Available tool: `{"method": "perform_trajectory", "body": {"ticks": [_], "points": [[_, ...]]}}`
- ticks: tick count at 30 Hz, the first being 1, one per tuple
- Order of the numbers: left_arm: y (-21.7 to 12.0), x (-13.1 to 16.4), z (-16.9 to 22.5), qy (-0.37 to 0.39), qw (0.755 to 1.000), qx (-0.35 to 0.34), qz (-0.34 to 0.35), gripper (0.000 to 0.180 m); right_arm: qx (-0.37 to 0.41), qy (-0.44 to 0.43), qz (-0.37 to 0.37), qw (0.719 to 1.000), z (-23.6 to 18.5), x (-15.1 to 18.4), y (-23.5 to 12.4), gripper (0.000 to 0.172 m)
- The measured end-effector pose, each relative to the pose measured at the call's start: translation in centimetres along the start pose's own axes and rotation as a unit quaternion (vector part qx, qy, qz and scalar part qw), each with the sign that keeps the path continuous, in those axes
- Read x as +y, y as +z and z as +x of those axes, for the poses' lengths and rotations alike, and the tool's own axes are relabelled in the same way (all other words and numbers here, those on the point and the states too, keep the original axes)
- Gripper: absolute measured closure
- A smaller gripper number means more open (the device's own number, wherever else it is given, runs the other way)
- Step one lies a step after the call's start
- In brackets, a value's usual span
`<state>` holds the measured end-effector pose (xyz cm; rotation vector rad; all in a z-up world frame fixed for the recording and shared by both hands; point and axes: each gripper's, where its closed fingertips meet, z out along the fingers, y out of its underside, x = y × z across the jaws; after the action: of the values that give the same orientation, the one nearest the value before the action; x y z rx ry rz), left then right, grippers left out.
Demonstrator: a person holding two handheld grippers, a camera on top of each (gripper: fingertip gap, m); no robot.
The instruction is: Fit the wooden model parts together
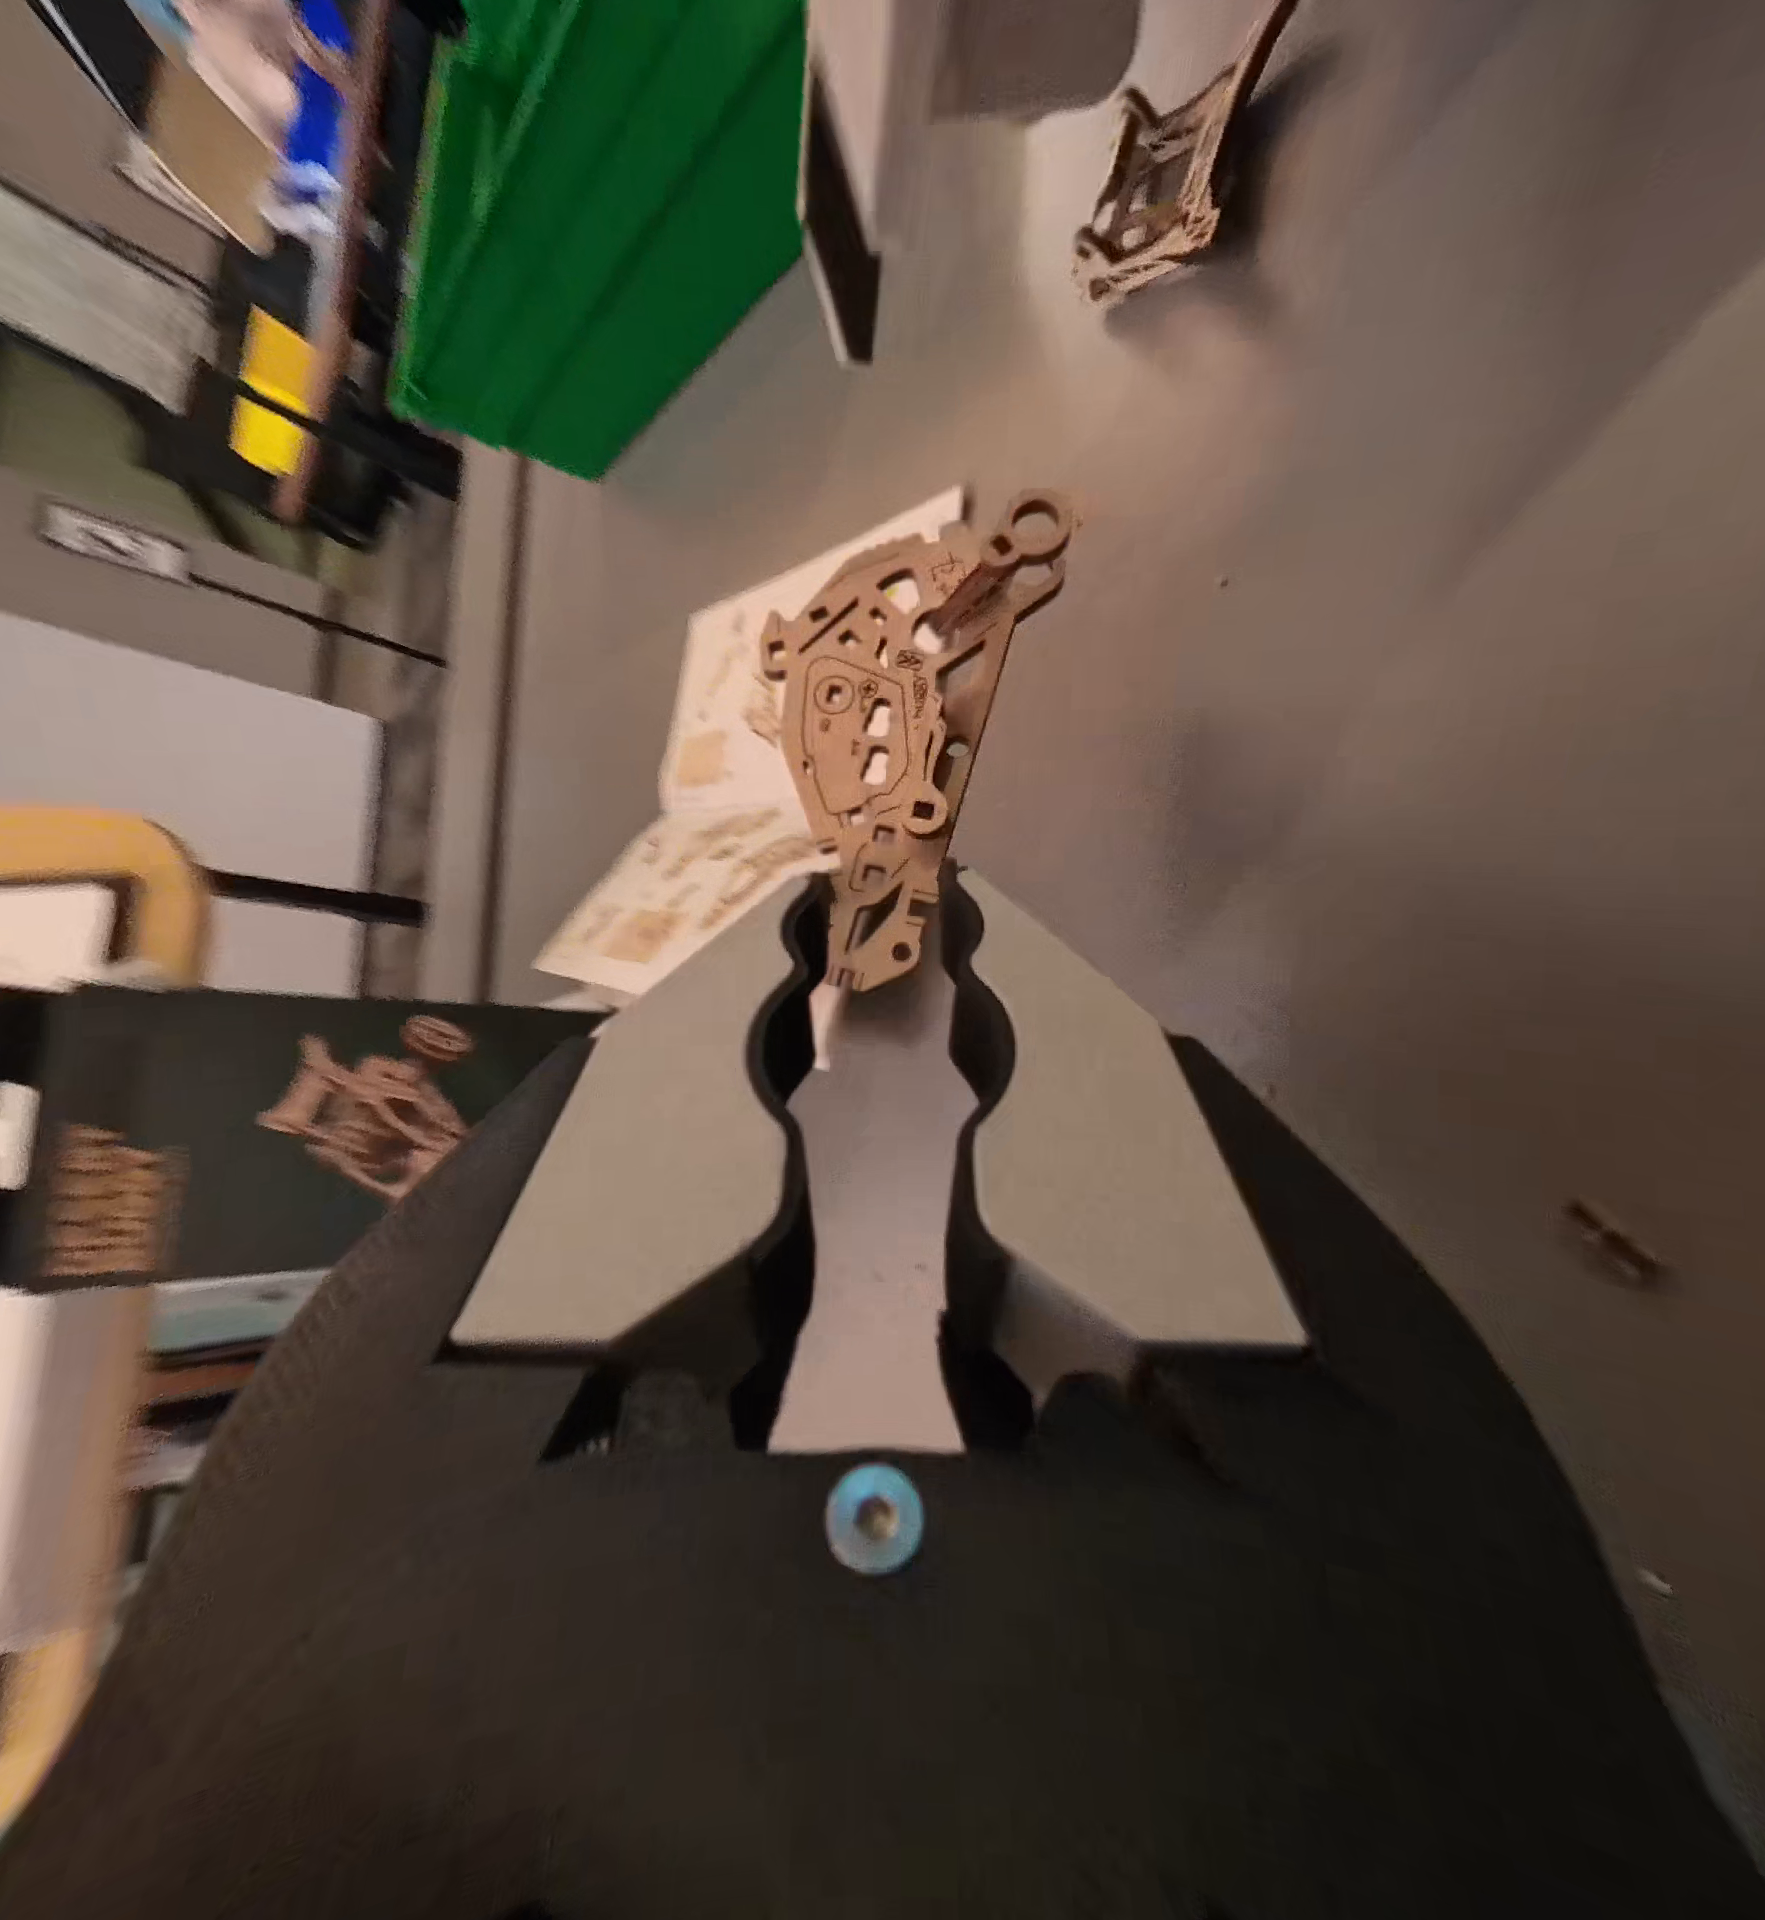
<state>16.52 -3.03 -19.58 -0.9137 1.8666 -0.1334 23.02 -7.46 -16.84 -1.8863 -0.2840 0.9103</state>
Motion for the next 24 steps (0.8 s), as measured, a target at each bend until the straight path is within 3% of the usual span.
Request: {"method": "perform_trajectory", "body": {"ticks": [1,7,9,11,14,15,17,19,24], "points": [[-0.1,-0.4,-0.2,0.026,1.000,-0.013,0.005,0.161,-0.005,0.006,0.006,1.000,0.1,-0.5,0.0,0.133],[-0.8,-3.8,-1.8,0.123,0.987,-0.087,0.055,0.161,-0.037,-0.018,-0.013,0.999,0.1,-1.3,1.6,0.144],[-0.8,-4.2,-2.1,0.136,0.984,-0.096,0.059,0.163,-0.056,-0.035,-0.015,0.998,-0.6,-1.4,1.9,0.161],[-0.8,-4.0,-2.7,0.147,0.981,-0.114,0.060,0.162,-0.068,-0.057,-0.007,0.996,-1.2,-1.9,1.8,0.167],[-0.9,-4.0,-4.0,0.131,0.978,-0.151,0.065,0.158,-0.033,-0.138,0.008,0.990,-1.8,-2.8,1.8,0.171],[-1.1,-4.0,-4.6,0.122,0.976,-0.165,0.067,0.145,0.001,-0.180,0.012,0.984,-1.6,-3.2,1.7,0.171],[-1.3,-3.6,-4.9,0.090,0.980,-0.162,0.072,0.137,0.058,-0.301,0.014,0.952,-1.9,-3.9,1.3,0.171],[-1.3,-3.3,-5.2,0.061,0.983,-0.155,0.075,0.130,0.121,-0.415,-0.010,0.902,-2.0,-4.2,1.1,0.171],[-1.3,-3.8,-5.5,0.044,0.985,-0.141,0.086,0.124,0.172,-0.555,-0.015,0.813,-3.4,-4.9,1.1,0.171]]}}
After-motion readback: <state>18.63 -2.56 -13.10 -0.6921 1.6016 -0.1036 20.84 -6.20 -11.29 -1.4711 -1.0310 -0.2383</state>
